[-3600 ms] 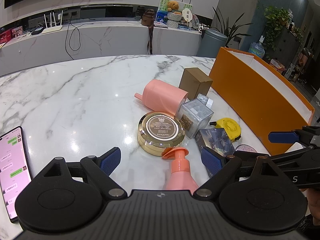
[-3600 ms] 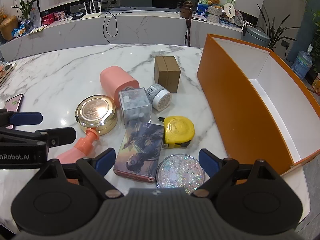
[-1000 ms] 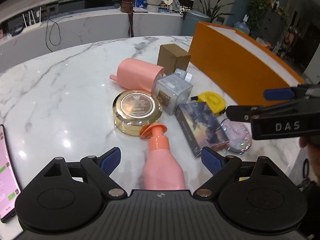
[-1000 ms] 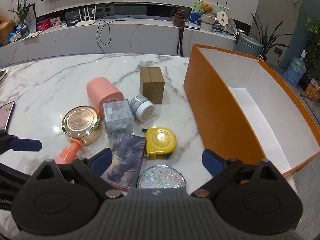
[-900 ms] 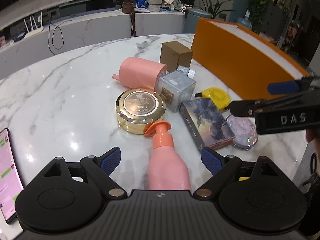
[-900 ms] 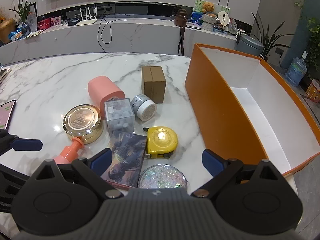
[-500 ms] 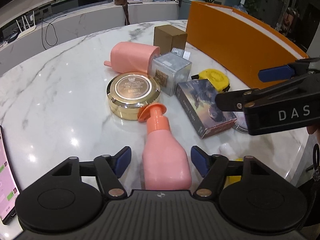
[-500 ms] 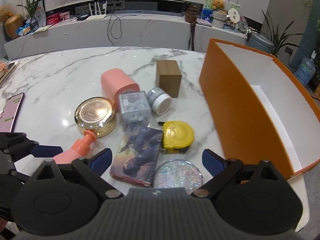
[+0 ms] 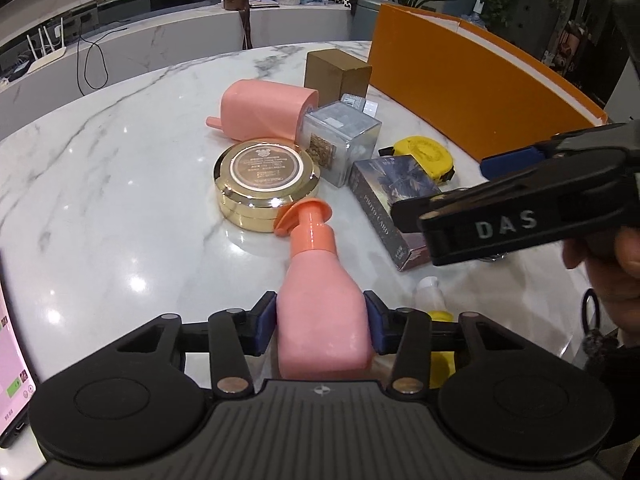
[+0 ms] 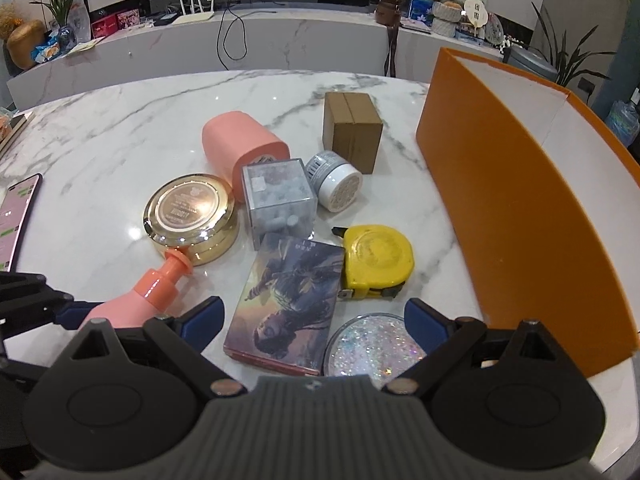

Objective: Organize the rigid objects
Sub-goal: 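Grasp the pink pump bottle with the left tool while the right tool grasps the picture box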

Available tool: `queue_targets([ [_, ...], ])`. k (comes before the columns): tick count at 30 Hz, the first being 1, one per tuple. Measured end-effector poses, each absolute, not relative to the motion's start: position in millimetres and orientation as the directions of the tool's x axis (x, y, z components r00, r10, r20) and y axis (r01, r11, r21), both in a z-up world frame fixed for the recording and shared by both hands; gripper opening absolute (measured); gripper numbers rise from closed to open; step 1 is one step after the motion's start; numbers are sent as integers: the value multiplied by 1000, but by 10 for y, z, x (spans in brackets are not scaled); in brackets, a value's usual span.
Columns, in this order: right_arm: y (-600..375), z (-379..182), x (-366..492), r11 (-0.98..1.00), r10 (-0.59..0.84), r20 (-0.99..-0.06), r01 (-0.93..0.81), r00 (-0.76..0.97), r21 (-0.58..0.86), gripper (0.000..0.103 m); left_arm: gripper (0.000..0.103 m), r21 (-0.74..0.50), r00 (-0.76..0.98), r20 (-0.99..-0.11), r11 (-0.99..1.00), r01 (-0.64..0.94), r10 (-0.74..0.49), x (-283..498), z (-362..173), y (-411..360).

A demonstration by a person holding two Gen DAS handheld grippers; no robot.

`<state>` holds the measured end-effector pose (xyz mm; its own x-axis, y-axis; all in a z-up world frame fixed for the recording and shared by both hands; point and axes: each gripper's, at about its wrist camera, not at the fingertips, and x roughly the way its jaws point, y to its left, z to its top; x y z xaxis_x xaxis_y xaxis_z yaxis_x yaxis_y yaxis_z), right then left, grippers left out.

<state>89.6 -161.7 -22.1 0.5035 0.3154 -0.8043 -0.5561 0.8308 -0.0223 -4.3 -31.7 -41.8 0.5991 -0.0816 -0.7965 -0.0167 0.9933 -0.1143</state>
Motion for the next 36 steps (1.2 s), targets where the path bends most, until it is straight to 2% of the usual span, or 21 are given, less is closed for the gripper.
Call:
queue_targets([
  [7,-1429,-279,914,815,317,-814,-578,486,-28,95,48,-125,609,-790,992,-35,-78,-97,-392,-204],
  [12,-1348,-357,911,806,298,-830,-590,470,-44,90,48,-133,608,-790,990,-42,-80,-138,-391,-111],
  [14,-1337,-389,918,807,291,-834,-588,469,-50,83,48,-134,609,-789,990,-40,-82,-156,-392,-82],
  [18,-1340,-444,940,807,278,-834,-586,476,-66,79,48,-140,611,-787,989,-48,-82,-192,-392,-24],
  [21,-1354,-459,956,808,282,-830,-585,482,-66,73,48,-141,610,-788,989,-55,-79,-200,-391,-9],
  [22,-1357,-464,961,808,288,-829,-586,480,-58,67,48,-139,610,-789,989,-54,-78,-203,-391,-6],
  [26,-1359,-484,995,807,311,-831,-590,461,-26,62,48,-137,614,-786,989,-54,-75,-207,-398,-9],
  [36,-1362,-449,973,781,337,-835,-625,435,-10,60,48,-136,623,-779,989,-62,-69,-259,-357,-9],
])
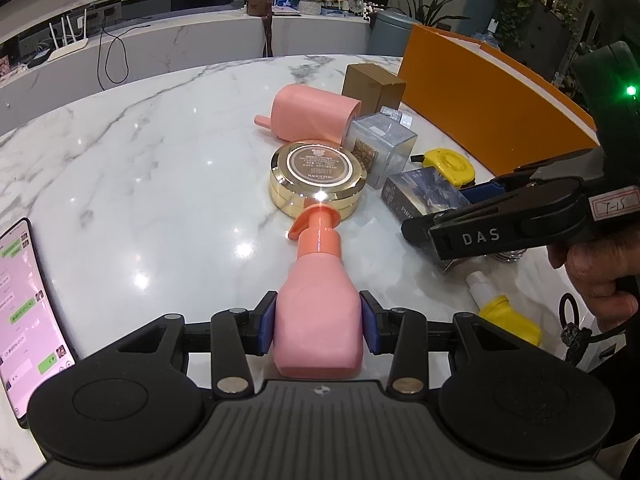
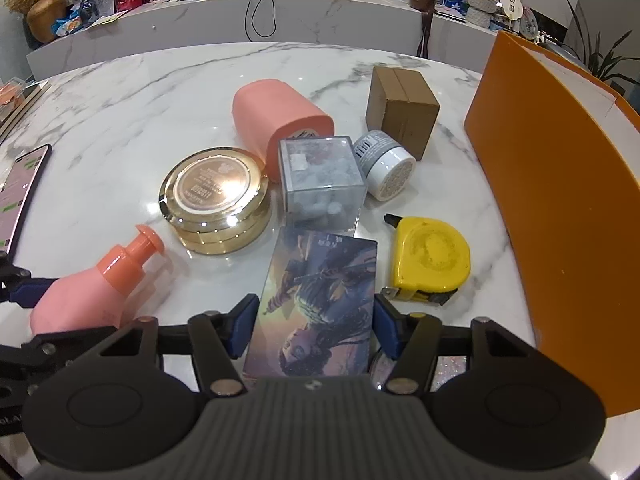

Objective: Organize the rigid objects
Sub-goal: 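Grasp the pink pump bottle with the left tool while the right tool grasps the picture box, then carry the pink bottle and picture box with both tools over the orange box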

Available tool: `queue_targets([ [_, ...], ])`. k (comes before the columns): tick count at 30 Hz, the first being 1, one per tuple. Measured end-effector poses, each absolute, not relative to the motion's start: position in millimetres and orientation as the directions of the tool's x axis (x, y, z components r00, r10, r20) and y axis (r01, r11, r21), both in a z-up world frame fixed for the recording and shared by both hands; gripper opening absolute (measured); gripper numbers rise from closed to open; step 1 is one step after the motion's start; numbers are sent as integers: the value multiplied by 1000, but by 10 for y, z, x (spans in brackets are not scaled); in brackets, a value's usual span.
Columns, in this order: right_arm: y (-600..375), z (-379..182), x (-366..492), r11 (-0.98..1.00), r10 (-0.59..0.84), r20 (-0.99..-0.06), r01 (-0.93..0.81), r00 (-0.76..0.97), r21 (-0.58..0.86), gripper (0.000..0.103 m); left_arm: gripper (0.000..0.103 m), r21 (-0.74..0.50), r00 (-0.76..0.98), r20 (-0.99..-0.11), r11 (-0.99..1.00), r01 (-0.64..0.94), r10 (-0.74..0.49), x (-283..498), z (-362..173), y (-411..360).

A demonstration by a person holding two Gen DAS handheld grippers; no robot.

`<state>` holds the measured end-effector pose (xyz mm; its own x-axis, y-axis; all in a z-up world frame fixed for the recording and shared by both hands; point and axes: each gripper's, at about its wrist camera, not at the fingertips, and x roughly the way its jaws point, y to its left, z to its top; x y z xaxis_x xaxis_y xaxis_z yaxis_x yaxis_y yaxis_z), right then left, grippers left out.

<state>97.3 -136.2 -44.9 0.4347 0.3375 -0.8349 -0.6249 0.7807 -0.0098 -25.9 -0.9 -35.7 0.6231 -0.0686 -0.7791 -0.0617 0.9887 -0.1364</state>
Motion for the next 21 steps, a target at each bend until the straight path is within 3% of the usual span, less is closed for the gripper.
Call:
queue_targets([
  [21,-1397,-214,874,756,390,-816,-654,428,18,58,48,-115,652,-758,990,-85,-32,-395,-136,-68],
])
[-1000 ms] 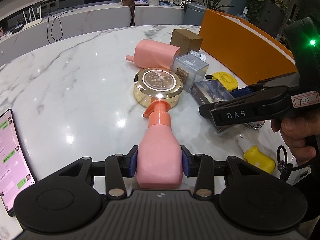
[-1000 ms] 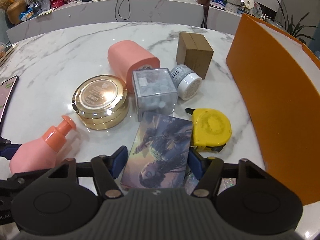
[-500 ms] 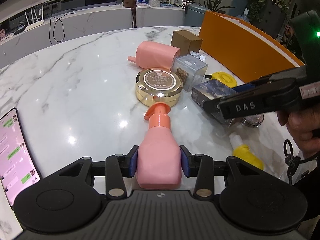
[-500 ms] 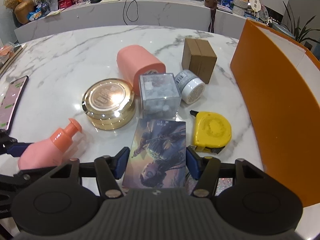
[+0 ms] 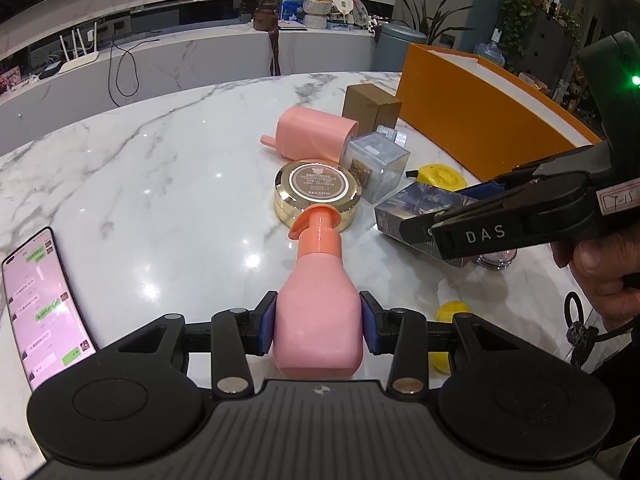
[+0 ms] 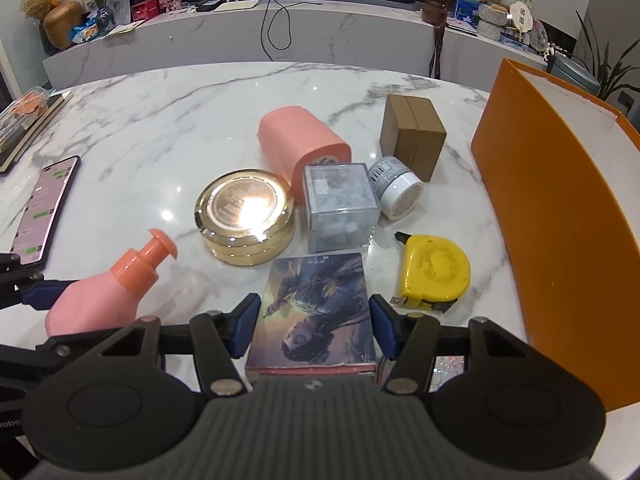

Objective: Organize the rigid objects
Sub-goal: 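Carry the pink bottle and picture box with both tools over the orange box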

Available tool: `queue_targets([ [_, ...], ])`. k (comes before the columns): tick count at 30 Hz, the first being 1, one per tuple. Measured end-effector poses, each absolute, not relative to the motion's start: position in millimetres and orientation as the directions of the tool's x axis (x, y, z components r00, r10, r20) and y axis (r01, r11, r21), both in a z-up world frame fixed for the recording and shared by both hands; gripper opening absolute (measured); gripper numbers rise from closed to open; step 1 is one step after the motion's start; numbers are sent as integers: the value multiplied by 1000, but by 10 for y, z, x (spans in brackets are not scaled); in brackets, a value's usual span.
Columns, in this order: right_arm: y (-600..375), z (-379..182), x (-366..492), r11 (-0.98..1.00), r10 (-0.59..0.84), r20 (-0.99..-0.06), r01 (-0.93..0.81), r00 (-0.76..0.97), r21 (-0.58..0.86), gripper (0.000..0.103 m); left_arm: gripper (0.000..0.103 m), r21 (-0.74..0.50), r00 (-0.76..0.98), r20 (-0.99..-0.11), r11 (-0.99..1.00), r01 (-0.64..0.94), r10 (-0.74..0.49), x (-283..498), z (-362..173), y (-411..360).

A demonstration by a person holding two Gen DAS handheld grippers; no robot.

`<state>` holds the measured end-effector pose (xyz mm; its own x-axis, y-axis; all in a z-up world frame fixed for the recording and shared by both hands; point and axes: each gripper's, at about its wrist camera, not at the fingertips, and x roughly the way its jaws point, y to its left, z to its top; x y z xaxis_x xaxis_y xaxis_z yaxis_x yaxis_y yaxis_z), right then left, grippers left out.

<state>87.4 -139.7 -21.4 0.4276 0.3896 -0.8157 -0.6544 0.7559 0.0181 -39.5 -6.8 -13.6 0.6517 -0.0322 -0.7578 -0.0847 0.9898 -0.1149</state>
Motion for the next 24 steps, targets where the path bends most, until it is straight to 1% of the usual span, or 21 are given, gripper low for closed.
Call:
queue_targets([
  [7,-1437,-61,839,753,411,-801,-657,435,29,58,48,-121,678,-734,989,-90,-28,-401,64,-115],
  [15,-1675,247,874,761,451,-755,-647,475,48,58,48,-124,700,-714,988,-94,-23,-355,273,-196],
  [19,-1886,429,910,763,478,-728,-643,491,67,58,48,-107,700,-714,992,-62,-34,-247,361,-334],
  [24,-2235,794,985,736,540,-689,-669,484,107,58,48,-77,708,-705,997,-24,-38,-95,530,-612],
])
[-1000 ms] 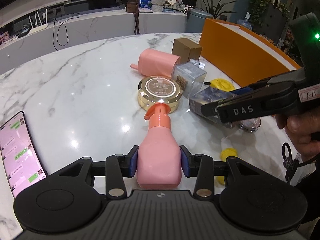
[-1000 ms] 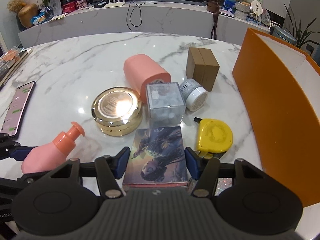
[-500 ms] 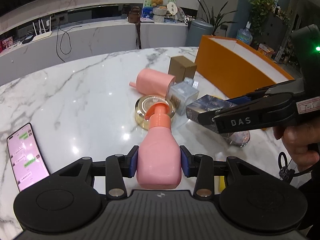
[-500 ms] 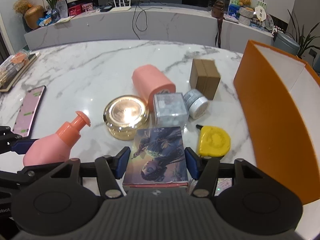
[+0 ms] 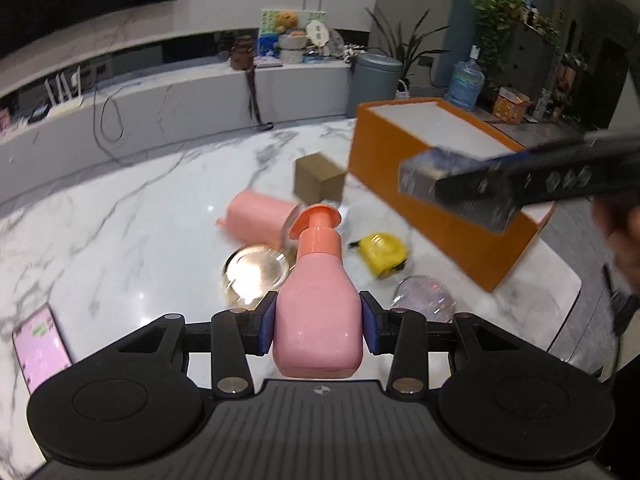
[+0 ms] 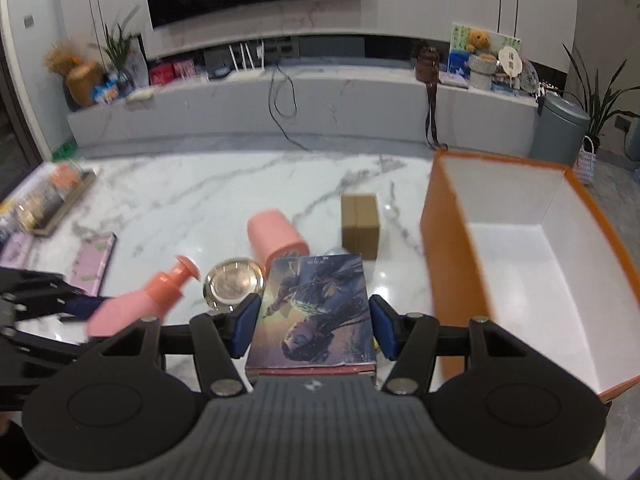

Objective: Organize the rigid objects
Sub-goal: 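Carry the pink bottle and picture box with both tools over the orange box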

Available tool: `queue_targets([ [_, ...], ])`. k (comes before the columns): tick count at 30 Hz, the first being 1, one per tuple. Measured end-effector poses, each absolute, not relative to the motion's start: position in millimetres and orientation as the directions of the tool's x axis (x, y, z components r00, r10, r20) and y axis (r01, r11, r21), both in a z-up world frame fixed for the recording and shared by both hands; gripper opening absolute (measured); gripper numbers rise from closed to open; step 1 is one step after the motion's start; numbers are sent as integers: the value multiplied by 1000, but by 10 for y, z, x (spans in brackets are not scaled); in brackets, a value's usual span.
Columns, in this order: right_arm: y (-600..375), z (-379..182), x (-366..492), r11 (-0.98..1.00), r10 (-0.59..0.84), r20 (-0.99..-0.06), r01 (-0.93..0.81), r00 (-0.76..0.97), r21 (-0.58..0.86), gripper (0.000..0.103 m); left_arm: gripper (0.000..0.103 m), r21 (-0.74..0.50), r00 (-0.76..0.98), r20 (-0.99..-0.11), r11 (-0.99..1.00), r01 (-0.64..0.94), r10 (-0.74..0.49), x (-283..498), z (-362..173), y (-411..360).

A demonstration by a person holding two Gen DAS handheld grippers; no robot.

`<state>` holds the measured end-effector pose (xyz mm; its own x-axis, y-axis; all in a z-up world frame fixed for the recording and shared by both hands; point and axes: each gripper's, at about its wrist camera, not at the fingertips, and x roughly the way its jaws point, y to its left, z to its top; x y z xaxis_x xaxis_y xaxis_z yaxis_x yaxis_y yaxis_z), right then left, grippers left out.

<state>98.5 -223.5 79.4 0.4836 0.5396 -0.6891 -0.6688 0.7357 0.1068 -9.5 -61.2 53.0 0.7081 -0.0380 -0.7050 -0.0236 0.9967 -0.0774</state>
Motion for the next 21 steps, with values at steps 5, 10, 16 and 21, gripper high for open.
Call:
queue_targets([
  [5,-2703,1199,1133,749,563,-632,-652,533,116,58,48,-77,724,-686,997,33,-77,138,768,-990],
  [10,-3100,1503,1390,762,573,-585,-636,573,123,58,48,-65,747,-656,994,85,-107,448,1037,-1360],
  [16,-3518,1531,1742,761,596,-565,-626,571,171,58,48,-74,732,-667,990,120,-139,885,1139,-1707],
  [21,-3807,1257,2053,797,572,-591,-558,569,234,58,48,-44,715,-685,987,155,-143,1255,1091,-2037],
])
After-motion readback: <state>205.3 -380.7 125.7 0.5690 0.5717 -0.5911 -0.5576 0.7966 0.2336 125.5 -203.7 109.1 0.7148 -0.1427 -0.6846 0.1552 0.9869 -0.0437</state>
